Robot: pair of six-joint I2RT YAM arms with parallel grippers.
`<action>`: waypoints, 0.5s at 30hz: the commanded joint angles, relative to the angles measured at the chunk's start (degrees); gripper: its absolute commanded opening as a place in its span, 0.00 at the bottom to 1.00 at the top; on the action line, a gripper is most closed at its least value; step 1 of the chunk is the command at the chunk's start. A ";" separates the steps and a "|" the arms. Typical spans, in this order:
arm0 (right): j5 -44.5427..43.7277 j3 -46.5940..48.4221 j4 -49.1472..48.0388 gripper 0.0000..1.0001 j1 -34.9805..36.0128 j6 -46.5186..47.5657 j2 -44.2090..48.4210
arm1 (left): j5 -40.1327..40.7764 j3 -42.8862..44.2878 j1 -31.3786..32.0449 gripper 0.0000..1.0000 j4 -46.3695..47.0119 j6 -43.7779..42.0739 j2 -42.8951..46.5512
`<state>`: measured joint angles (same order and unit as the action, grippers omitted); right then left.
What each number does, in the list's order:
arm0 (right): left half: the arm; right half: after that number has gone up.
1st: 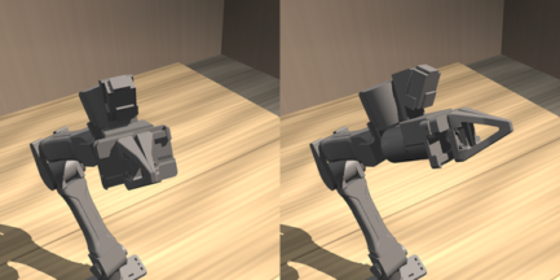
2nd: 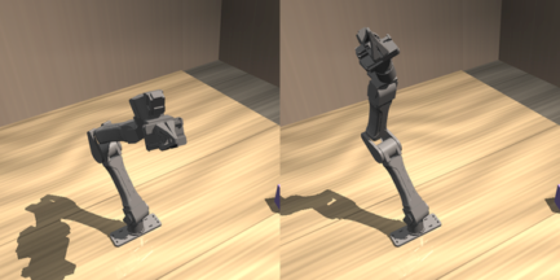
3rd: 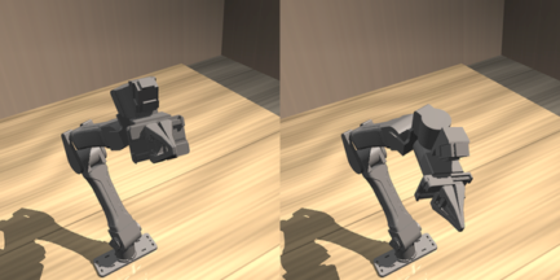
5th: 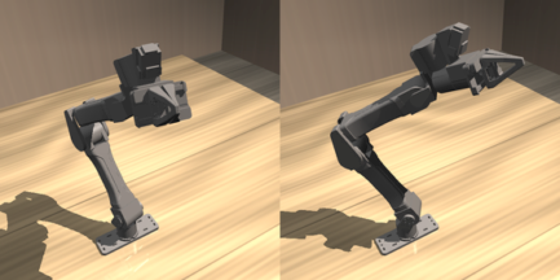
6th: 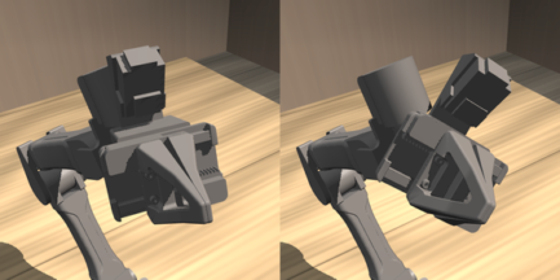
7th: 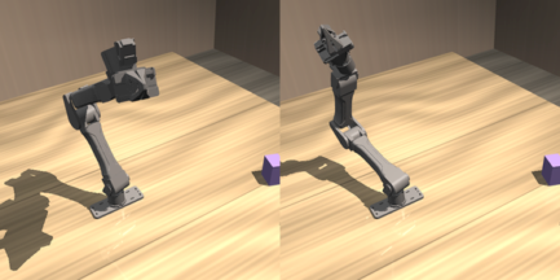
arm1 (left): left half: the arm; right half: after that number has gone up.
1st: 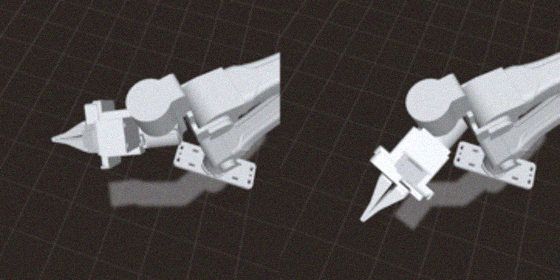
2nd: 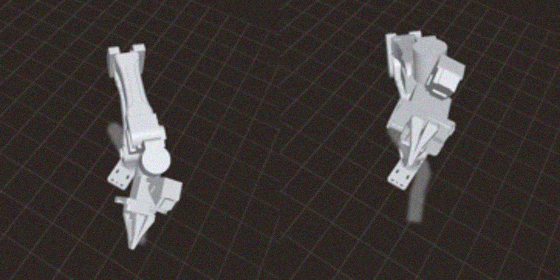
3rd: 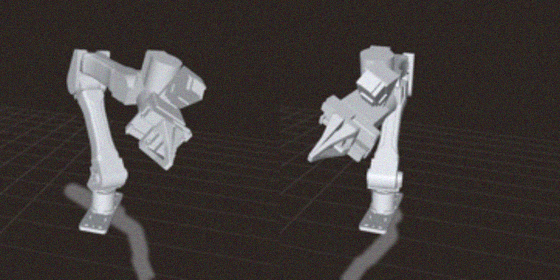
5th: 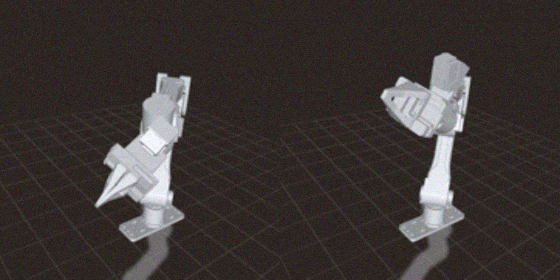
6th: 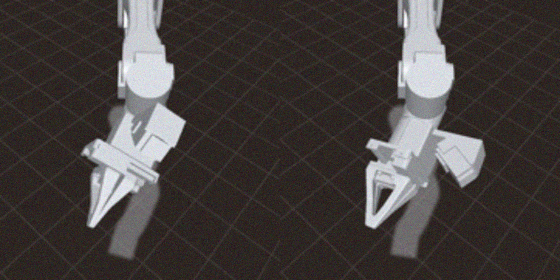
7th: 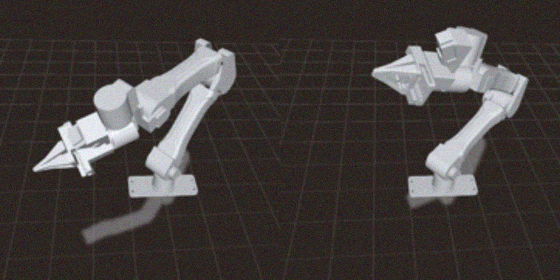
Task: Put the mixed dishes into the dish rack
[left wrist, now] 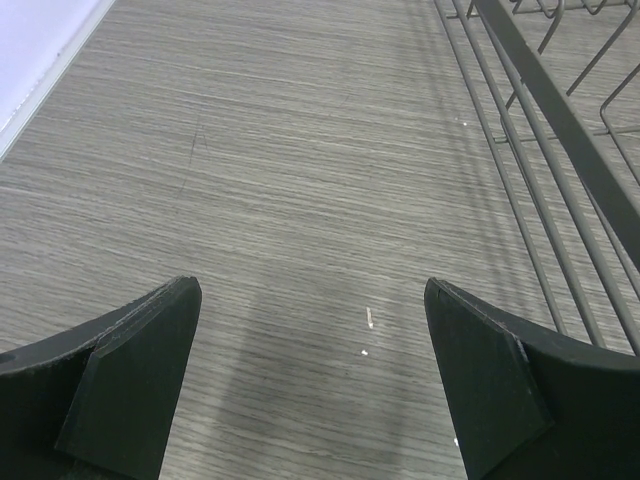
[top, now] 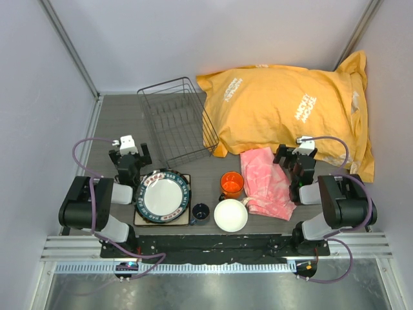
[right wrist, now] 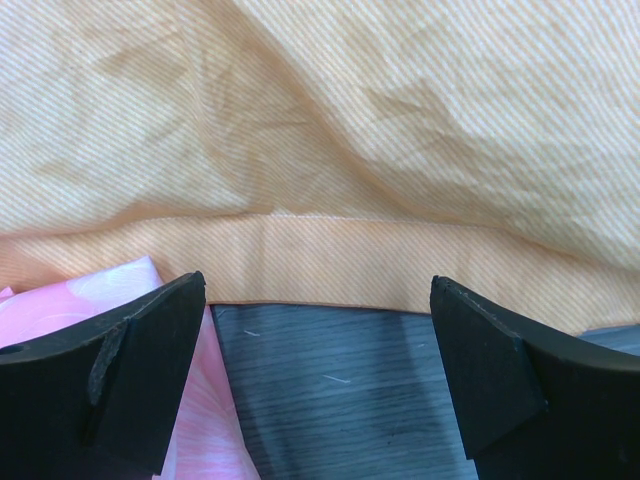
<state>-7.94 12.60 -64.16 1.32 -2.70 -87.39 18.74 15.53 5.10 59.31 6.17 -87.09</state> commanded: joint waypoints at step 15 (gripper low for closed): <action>5.91 27.78 39.04 1.00 1.84 -19.36 22.11 | 11.32 13.90 -0.36 1.00 -46.36 15.88 33.03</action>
<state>-7.64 28.01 -41.67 1.63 -15.77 -62.78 26.20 23.27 5.10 29.47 15.62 -57.52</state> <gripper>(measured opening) 0.996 0.995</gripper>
